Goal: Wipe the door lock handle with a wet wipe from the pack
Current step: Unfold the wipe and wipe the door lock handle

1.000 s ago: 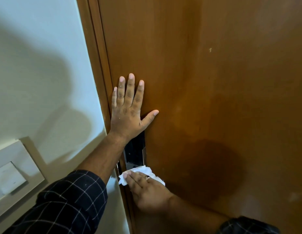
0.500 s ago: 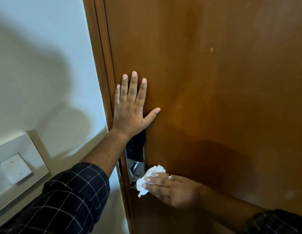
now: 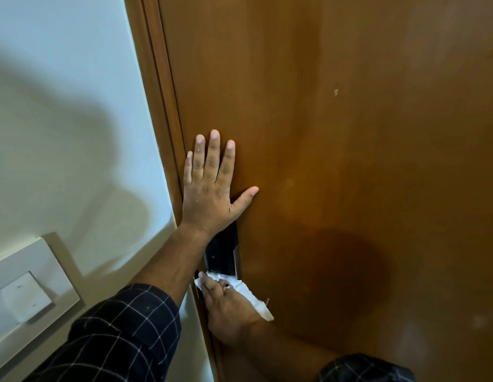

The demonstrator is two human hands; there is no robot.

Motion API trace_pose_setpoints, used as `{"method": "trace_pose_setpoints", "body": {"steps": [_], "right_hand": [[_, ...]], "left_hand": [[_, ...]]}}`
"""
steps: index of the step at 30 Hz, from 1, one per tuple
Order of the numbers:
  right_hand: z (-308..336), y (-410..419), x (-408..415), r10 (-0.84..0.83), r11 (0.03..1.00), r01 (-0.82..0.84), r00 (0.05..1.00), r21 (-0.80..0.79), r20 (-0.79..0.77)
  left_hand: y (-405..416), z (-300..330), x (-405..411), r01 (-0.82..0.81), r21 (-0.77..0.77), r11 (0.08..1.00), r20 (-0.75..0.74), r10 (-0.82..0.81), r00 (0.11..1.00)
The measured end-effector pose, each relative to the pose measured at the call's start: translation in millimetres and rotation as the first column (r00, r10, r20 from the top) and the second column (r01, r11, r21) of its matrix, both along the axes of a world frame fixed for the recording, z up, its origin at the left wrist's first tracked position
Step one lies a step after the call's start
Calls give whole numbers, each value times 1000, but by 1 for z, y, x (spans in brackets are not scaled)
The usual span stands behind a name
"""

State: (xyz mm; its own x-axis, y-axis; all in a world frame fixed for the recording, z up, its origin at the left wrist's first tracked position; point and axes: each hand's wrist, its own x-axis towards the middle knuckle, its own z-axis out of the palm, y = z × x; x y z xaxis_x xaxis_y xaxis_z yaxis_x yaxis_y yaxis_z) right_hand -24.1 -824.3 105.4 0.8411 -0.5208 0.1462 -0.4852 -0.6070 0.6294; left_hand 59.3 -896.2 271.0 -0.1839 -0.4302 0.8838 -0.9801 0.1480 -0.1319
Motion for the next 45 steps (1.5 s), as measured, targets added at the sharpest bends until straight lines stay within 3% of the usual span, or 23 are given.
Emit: {"method": "trace_pose_setpoints", "body": {"steps": [6,9,12,14,15,17,18,22,24,27,32,37,42,45], "right_hand": [[-9,5,-74,319,940,-334,933,71,165],[0,7,-110,338,890,-421,868,176,363],[-5,10,-131,150,836,-381,851,395,503],[-19,8,-147,129,905,-355,756,237,642],[-20,5,-152,70,925,-294,755,241,652],[-8,6,-156,-133,880,-206,759,428,638],[-6,5,-156,-131,891,-198,750,409,648],[1,18,-135,-200,895,-260,494,363,846],[-6,26,-119,-248,903,-226,419,364,874],[-12,42,-105,-233,906,-203,496,372,837],[1,43,-125,49,896,-354,679,268,733],[2,25,-98,317,933,-354,896,70,312],[4,14,-44,189,982,-189,982,2,-22],[4,10,-10,30,999,-29,999,40,-25]], "left_hand": [[-1,2,-1,2,3,1000,-7,-2,1000],[0,1,-2,11,-10,1000,-8,-11,1000],[0,2,-1,8,-14,1000,-11,-9,1000],[0,2,-2,6,-11,1000,-10,-6,1000],[0,1,-2,8,-8,1000,-8,-8,1000],[0,1,-2,13,-8,1000,-7,-13,1000],[0,1,-1,13,-10,1000,-7,-13,1000],[0,2,-1,12,-14,1000,-10,-13,1000],[0,1,-2,16,-11,1000,-11,-16,1000],[1,0,-3,21,-1,1000,-16,-21,1000],[4,1,-4,11,16,1000,-18,-10,1000],[5,2,-5,24,24,999,-24,-23,999],[4,1,-4,32,22,999,-18,-32,999],[2,0,-2,32,21,999,-10,-32,999]]}}
